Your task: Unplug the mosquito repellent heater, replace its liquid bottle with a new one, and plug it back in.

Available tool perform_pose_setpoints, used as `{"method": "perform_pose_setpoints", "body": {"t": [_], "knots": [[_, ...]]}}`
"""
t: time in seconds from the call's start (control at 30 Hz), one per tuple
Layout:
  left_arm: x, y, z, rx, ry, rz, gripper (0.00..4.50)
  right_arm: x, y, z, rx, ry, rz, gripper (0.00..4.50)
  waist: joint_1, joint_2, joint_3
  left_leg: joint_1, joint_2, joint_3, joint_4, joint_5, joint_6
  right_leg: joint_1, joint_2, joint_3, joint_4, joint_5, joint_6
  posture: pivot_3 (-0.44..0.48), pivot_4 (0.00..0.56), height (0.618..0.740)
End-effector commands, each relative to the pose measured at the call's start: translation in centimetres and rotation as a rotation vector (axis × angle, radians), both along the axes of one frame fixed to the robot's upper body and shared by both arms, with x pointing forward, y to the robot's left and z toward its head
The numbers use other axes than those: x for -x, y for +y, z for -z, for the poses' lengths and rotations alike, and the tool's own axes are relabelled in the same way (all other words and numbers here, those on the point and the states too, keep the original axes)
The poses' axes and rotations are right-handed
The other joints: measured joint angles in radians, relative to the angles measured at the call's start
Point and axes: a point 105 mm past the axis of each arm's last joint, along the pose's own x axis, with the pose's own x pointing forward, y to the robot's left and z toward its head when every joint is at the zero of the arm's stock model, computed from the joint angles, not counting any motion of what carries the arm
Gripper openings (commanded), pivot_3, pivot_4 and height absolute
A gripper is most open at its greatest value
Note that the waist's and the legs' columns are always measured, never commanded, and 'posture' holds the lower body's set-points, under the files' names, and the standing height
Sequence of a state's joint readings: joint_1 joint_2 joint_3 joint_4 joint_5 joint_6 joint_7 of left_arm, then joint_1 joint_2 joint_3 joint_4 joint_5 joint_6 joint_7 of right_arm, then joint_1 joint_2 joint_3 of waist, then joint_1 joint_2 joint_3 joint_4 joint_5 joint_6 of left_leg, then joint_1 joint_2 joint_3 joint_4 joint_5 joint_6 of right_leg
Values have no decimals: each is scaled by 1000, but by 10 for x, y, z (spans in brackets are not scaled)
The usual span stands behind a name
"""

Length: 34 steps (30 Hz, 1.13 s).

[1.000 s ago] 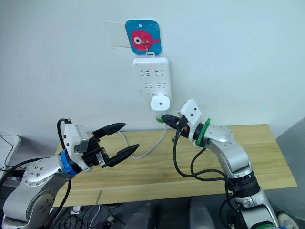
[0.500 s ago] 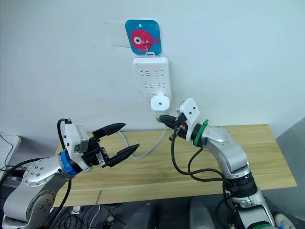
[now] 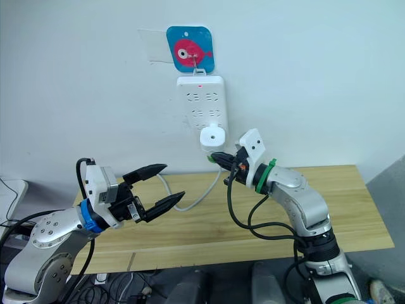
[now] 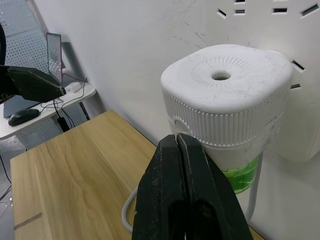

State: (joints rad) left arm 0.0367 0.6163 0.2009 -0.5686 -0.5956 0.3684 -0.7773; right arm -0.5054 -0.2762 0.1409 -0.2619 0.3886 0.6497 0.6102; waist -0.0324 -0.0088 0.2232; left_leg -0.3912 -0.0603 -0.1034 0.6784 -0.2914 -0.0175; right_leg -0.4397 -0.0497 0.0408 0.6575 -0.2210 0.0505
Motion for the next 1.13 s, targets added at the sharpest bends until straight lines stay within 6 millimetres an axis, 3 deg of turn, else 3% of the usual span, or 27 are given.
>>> {"method": "perform_pose_setpoints", "body": {"t": [0.03, 0.2, 0.33, 0.4, 0.6, 0.77, 0.9, 1.13], "knots": [[0, 1, -3, -18, -18, 8, 4500, 13, -5, -19, 0, -89, -52, 33, 2, 0, 0, 0, 0, 0, 0, 0, 0, 0, 0, 0, 0, 0, 0, -17, 218, 740], [-7, 13, 6, -42, 20, -30, 4500, 38, -16, -5, 75, -118, -153, 33, 1, 0, 0, 0, 0, 0, -1, 0, 0, 0, 0, 0, -2, 0, 0, -18, 217, 740], [-16, 32, 10, -61, 75, -78, 4500, 45, -45, 4, 140, -108, -148, 187, 0, 0, 0, -1, 0, 0, -1, 0, 1, 1, 0, 0, -3, 0, 0, -26, 217, 740], [-25, 48, 11, -96, 90, -135, 4500, 39, -73, 8, 183, -87, -82, 602, 0, -1, 0, 0, 0, 0, -1, 0, 1, 1, 0, 0, -2, 0, 0, -31, 215, 740], [-48, 98, 9, -205, 100, -313, 4500, 18, -167, 5, 236, -44, 171, 2678, 0, -1, 1, 0, 0, 1, -1, 0, 1, 2, 1, 0, -4, 0, 0, -50, 209, 740], [-47, 124, 16, -271, 126, -365, 4500, 23, -209, 13, 354, -51, 192, 4441, -6, -1, 1, 0, 1, 2, -1, -1, 1, 2, 1, 0, -7, 0, 0, -69, 201, 740], [-48, 137, 18, -277, 131, -403, 4500, 25, -215, 17, 351, -27, 191, 4441, -14, -1, 1, 0, 1, 3, -1, -1, 1, 2, 1, 1, -7, 0, 0, -67, 197, 740], [-45, 139, 21, -277, 143, -417, 4500, 18, -215, 16, 341, -43, 219, 4441, -15, -1, 1, 0, 1, 2, -1, -1, 1, 2, 0, 1, -7, 0, 0, -56, 195, 740]]}}
